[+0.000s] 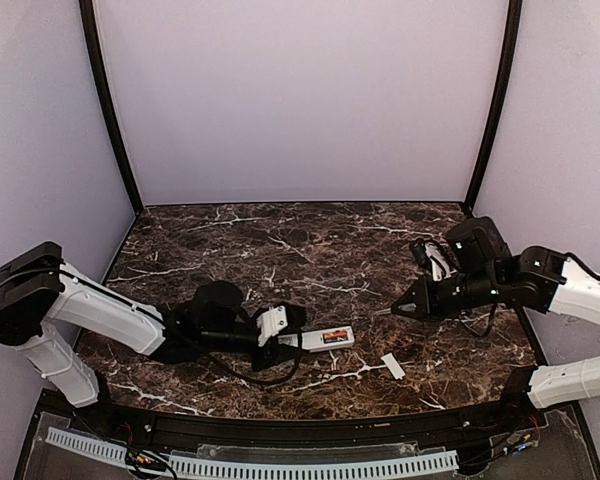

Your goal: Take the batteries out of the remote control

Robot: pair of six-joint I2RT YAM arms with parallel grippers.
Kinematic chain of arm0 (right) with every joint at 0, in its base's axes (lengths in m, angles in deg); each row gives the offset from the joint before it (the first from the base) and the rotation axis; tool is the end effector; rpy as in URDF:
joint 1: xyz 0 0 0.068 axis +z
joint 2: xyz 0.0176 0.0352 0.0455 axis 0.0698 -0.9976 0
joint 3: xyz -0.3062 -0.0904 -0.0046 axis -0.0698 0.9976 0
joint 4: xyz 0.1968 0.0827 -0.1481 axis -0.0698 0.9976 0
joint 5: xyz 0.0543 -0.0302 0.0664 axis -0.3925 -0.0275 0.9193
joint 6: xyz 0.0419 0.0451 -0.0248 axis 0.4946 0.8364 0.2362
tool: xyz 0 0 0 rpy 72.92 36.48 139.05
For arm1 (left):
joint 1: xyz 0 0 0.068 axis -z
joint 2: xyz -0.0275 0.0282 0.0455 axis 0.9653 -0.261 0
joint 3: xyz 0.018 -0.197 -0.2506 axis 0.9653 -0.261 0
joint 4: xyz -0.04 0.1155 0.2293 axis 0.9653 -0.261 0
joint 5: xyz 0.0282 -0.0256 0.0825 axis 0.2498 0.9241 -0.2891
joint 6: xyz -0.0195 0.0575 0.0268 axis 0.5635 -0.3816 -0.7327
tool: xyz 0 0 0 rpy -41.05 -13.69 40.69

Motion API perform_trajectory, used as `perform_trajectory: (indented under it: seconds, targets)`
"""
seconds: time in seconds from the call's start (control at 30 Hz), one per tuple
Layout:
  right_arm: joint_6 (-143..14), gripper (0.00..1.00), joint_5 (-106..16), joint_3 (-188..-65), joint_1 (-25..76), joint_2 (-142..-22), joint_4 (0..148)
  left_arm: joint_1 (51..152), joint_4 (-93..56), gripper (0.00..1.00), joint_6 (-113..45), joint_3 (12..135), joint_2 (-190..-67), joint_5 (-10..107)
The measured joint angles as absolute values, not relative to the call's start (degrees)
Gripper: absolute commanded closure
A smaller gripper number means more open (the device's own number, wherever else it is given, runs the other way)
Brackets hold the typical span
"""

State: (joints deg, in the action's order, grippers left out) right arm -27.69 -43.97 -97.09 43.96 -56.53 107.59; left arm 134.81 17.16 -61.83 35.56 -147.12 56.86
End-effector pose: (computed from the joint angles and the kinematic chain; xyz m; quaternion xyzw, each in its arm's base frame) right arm 0.1177 0.1429 0.3027 -0.0670 0.9152 0.3309 0.2202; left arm 0.1530 -0.2947 0.2014 0.5691 0.5910 -0.3195 0.4741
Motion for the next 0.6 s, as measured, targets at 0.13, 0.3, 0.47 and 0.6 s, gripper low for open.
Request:
perform_trajectory:
  seconds: [0.13, 0.3, 0.47, 0.6]
  targets:
    - [-29.0, 1.00, -43.9, -99.6, 43.9, -56.8, 107.5, 135.5, 11.8, 1.00, -63.0, 35.6, -139.3, 54.2]
    - [-30.7, 1.00, -44.0, -101.9, 43.9, -57.9, 107.5, 137.3, 5.7, 1.00, -63.7, 35.8, -131.9, 47.9]
    - [-32.4, 1.00, -43.9, -102.9, 43.9, -59.0, 107.0, 138.6, -4.2, 1.00, -62.8, 40.2, -127.7, 40.0]
    - [-33.7, 1.00, -43.9, -103.3, 43.8, -60.0, 106.1, 138.7, -11.3, 1.00, -63.2, 44.6, -124.4, 34.5]
